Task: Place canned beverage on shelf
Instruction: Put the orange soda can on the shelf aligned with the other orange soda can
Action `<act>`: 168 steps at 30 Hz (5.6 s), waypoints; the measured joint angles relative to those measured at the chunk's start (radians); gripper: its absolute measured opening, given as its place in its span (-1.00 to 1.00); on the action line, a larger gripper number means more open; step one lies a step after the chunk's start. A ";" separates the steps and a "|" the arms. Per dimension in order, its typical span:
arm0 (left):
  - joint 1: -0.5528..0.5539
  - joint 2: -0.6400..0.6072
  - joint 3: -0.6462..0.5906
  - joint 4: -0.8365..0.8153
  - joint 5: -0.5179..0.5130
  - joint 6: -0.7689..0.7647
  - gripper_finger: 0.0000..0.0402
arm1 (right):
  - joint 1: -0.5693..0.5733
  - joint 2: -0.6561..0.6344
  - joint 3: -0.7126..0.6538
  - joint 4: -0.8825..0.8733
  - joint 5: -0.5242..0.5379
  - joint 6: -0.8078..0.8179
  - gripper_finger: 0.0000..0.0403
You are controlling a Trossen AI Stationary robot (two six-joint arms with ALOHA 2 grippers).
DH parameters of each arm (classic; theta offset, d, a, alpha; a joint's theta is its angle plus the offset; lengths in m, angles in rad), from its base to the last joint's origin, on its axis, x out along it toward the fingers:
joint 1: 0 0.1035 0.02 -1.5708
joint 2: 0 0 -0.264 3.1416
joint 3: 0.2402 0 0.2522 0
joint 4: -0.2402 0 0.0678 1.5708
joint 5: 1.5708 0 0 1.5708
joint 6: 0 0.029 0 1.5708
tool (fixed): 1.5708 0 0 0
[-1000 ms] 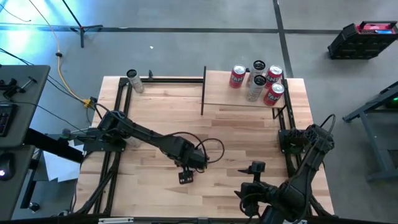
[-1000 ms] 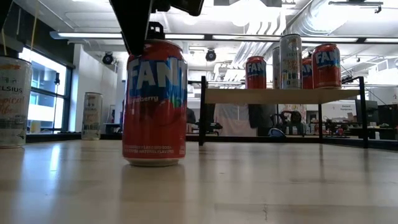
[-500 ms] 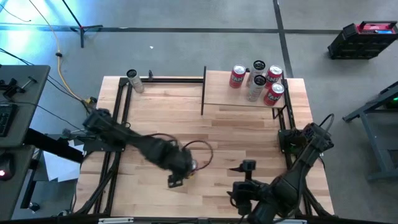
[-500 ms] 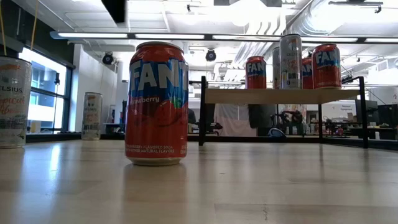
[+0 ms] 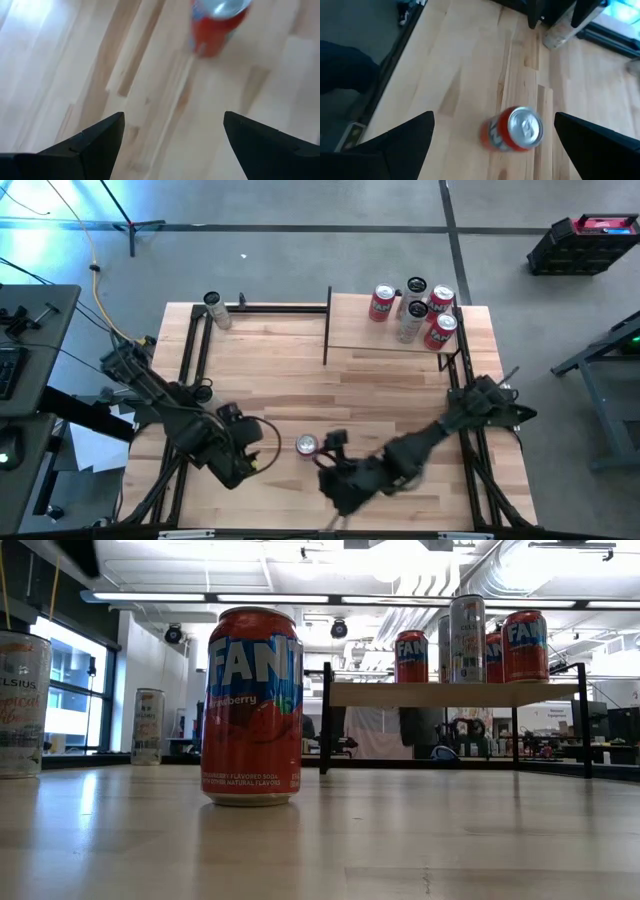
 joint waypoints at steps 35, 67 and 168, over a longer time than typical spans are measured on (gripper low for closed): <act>-0.023 -0.179 -0.476 0.435 -0.474 0.019 0.66 | -0.305 0.140 0.000 -0.001 -0.434 -0.134 0.99; -0.032 -0.044 -0.475 0.507 -0.625 0.001 0.66 | -0.332 0.210 -0.001 -0.005 -0.512 -0.230 0.65; 0.151 -0.050 -0.475 0.535 -0.602 0.000 0.66 | -1.032 -0.534 -0.381 -0.333 -0.415 -0.483 0.58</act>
